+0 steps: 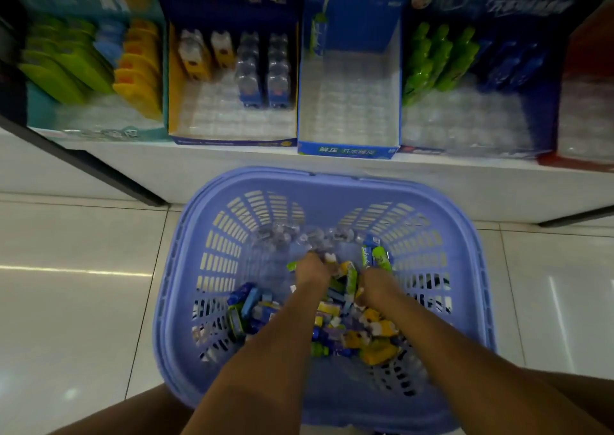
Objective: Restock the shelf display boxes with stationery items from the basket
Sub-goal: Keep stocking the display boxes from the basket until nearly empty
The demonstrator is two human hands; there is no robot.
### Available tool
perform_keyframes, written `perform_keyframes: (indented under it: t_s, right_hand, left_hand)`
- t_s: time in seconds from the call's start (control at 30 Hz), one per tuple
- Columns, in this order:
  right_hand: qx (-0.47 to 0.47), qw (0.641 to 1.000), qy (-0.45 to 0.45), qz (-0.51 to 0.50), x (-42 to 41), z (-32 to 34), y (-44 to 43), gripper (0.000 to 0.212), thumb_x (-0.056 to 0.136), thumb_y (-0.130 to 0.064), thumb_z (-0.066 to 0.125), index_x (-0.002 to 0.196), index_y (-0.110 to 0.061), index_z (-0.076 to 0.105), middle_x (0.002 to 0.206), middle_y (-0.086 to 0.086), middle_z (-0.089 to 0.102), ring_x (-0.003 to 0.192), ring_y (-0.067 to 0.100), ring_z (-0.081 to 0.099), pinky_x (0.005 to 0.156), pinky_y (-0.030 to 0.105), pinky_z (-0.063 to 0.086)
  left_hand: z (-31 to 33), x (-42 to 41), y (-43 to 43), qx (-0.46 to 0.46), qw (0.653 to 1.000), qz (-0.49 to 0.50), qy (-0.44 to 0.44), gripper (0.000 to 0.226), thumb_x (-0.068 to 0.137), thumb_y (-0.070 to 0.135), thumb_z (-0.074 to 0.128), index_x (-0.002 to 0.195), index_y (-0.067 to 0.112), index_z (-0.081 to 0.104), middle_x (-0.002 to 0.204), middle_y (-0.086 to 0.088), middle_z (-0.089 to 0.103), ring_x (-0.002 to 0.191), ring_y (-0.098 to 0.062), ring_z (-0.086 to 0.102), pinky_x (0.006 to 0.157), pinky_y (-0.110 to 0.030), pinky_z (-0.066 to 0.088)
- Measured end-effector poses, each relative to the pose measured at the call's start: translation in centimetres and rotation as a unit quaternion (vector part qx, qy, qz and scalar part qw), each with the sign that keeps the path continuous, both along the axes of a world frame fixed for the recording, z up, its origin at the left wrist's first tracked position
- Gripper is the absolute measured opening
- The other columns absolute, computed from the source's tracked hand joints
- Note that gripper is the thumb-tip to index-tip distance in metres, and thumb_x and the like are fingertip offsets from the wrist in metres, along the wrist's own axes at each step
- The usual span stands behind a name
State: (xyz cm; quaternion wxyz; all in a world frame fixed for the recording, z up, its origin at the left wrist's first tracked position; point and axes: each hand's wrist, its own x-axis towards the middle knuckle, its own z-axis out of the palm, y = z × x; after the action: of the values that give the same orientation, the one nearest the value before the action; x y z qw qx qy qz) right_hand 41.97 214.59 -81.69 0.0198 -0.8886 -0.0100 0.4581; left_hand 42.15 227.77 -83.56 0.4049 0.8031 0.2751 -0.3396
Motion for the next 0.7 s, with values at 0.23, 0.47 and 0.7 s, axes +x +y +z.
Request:
perform_keyframes:
  t_s: [0.23, 0.47, 0.7]
  right_hand:
    - [0.170, 0.968, -0.004, -0.182, 2.3, 4.3, -0.9, 0.010, 0.094, -0.008, 0.048, 0.095, -0.014, 0.056, 0.078, 0.003, 0.047, 0.059, 0.018, 0.044, 0.051, 0.026, 0.034]
    - [0.527, 0.702, 0.119, -0.464, 3.1, 11.4, -0.4, 0.015, 0.079, -0.022, 0.067, 0.088, -0.015, 0.057, 0.066, -0.007, 0.046, 0.054, 0.007, 0.036, 0.051, 0.019, 0.030]
    - [0.557, 0.745, 0.031, -0.364, 2.6, 18.0, 4.9, 0.039, 0.091, 0.007, 0.046, 0.121, -0.014, 0.056, 0.106, 0.009, 0.056, 0.062, 0.012, 0.045, 0.050, 0.020, 0.036]
  left_hand:
    - [1.2, 0.6, 0.3, -0.051, 0.998, 0.038, 0.015, 0.040, 0.092, 0.019, 0.056, 0.056, 0.018, 0.039, 0.055, -0.008, 0.040, 0.049, -0.019, 0.035, 0.047, -0.025, 0.030]
    - [7.4, 0.1, 3.8, -0.328, 0.924, 0.199, 0.000, 0.010, 0.093, 0.008, 0.051, 0.088, 0.004, 0.059, 0.085, -0.011, 0.062, 0.077, -0.025, 0.062, 0.071, -0.035, 0.054]
    - [16.0, 0.8, 7.5, -0.356, 0.885, 0.245, -0.171, 0.019, 0.096, 0.016, 0.044, 0.082, 0.010, 0.055, 0.068, -0.006, 0.057, 0.056, -0.016, 0.057, 0.059, -0.029, 0.052]
